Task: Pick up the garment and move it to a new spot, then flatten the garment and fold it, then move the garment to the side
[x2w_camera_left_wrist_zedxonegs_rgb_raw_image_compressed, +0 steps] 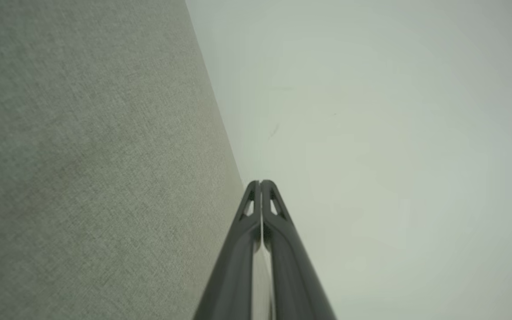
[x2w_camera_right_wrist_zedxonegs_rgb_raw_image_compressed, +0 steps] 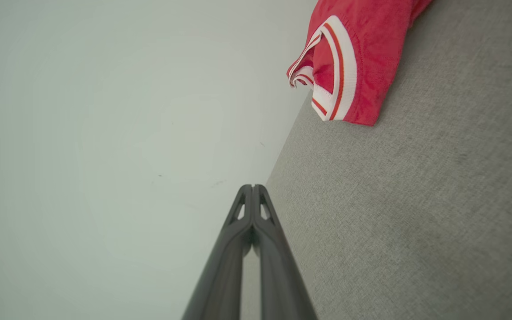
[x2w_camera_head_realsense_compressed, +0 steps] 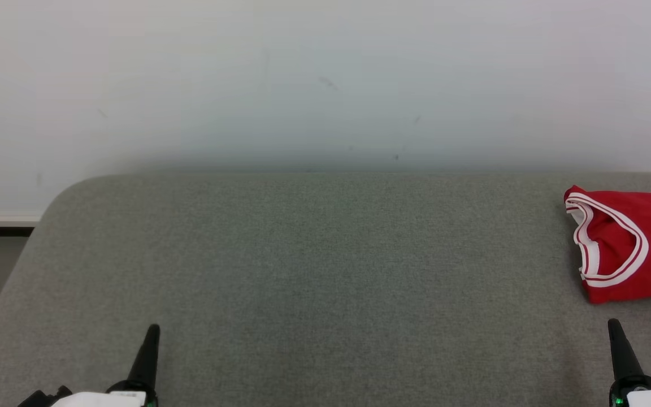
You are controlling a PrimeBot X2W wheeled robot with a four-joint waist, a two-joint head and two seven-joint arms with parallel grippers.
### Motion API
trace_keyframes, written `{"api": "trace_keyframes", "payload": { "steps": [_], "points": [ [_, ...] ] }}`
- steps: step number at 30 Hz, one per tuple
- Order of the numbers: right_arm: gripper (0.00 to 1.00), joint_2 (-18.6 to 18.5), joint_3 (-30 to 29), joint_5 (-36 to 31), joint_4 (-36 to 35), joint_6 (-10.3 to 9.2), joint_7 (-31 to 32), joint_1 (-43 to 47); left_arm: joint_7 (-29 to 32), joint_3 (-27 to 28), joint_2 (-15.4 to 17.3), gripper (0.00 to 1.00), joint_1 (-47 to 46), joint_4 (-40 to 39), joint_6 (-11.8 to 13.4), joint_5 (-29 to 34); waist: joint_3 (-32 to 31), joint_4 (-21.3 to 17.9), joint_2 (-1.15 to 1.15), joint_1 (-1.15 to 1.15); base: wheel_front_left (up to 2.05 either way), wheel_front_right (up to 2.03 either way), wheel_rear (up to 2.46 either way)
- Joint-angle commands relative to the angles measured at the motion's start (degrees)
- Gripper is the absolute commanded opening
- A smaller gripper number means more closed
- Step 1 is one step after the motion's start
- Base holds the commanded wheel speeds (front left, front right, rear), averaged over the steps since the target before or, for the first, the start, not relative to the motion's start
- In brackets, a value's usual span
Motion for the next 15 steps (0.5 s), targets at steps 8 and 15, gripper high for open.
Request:
{"api": "trace_keyframes", "payload": {
  "steps": [8, 15],
  "points": [
    [0.0, -0.68, -0.27, 4.91, -0.27, 0.0, 1.18, -1.73, 1.46, 1.05, 0.47, 0.0, -1.82, 0.1, -0.94, -4.85, 0.4, 0.25, 0.0, 0.0, 0.0, 0.0, 0.0],
    [0.0, -0.69, -0.29, 8.11, -0.22, 0.0, 2.0, -2.18, 2.24, 1.59, 0.44, 0.0, -2.35, 0.26, -1.24, -8.1, 0.72, 0.44, 0.0, 0.0, 0.0, 0.0, 0.0]
  ]
}}
